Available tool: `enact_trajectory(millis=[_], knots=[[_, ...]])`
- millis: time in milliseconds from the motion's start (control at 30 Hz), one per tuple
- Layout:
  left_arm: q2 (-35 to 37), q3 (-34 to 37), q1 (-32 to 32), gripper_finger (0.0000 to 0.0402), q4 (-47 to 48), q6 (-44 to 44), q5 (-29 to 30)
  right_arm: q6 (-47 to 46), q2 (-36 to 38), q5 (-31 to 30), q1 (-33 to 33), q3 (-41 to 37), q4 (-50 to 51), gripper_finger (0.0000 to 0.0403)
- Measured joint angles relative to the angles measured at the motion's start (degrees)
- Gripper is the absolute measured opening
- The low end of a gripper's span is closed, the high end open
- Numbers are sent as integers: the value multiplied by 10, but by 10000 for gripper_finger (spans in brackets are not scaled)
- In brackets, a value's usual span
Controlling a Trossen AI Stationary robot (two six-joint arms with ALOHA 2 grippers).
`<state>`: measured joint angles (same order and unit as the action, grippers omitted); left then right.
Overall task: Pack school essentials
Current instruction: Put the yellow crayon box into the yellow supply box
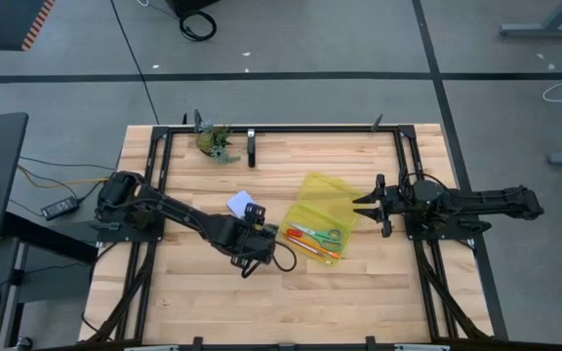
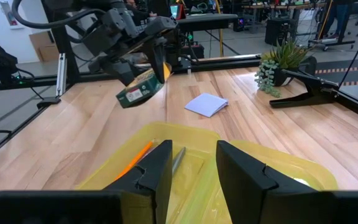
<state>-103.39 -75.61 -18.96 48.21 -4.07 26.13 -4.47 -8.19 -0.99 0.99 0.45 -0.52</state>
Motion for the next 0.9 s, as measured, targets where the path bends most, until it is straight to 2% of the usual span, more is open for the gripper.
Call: enact_trajectory(millis=[367,900], knots=[[0,1,0,302,-60,-36,1,0,0,0,0,0,0,131],[0,1,1,302,-120,-117,47,0,0,0,0,0,0,131]])
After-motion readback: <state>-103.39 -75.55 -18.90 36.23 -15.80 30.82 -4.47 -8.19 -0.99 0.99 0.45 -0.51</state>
